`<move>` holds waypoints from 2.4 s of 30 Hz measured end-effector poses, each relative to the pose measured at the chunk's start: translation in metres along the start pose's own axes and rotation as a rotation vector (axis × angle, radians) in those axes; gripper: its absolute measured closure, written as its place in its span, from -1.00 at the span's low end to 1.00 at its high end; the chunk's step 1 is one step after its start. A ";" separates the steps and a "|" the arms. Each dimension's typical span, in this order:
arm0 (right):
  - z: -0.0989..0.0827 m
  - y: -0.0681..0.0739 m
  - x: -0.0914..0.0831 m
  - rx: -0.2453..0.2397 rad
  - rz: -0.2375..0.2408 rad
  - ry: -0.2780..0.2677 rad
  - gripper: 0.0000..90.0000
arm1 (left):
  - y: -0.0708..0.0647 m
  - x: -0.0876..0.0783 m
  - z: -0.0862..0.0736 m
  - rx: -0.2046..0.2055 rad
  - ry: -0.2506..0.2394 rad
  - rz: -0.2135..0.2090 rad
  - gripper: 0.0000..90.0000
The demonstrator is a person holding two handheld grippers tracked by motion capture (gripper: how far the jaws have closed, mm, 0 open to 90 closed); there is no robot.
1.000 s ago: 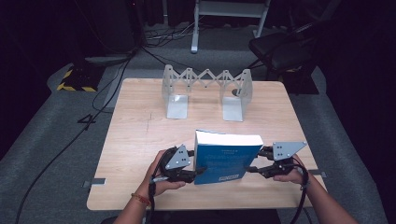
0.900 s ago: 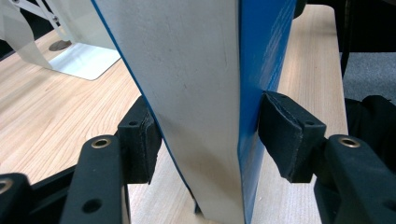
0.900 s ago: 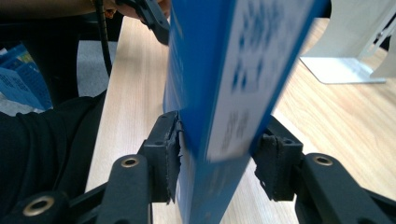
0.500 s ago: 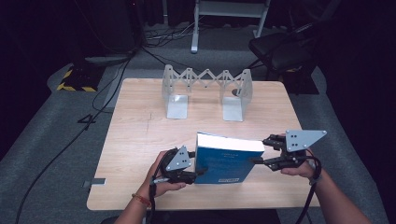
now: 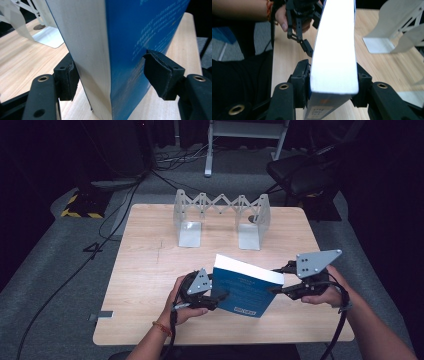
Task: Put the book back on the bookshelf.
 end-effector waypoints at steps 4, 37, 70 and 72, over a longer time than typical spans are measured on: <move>0.012 -0.004 0.004 0.004 0.029 0.109 0.26 | -0.001 0.000 0.001 0.014 0.001 0.009 -0.33; 0.030 -0.029 0.027 0.096 0.026 0.353 0.31 | -0.004 0.039 0.025 0.063 -0.009 -0.009 -0.38; 0.018 -0.041 0.021 0.190 -0.051 0.371 0.35 | 0.039 -0.028 -0.073 -0.202 0.293 0.090 -0.59; 0.018 -0.041 0.021 0.198 -0.060 0.368 0.35 | 0.041 -0.036 -0.082 -0.225 0.296 0.092 -0.61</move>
Point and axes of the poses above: each handheld gripper's, and its own axes: x roughly forward along the jaws, z roughly out of its top, y roughly to its left, the point moved 4 cm from there along x, roughly forward along the jaws, and after that the axes turned 1 degree about -x, right-handed, at the moved point
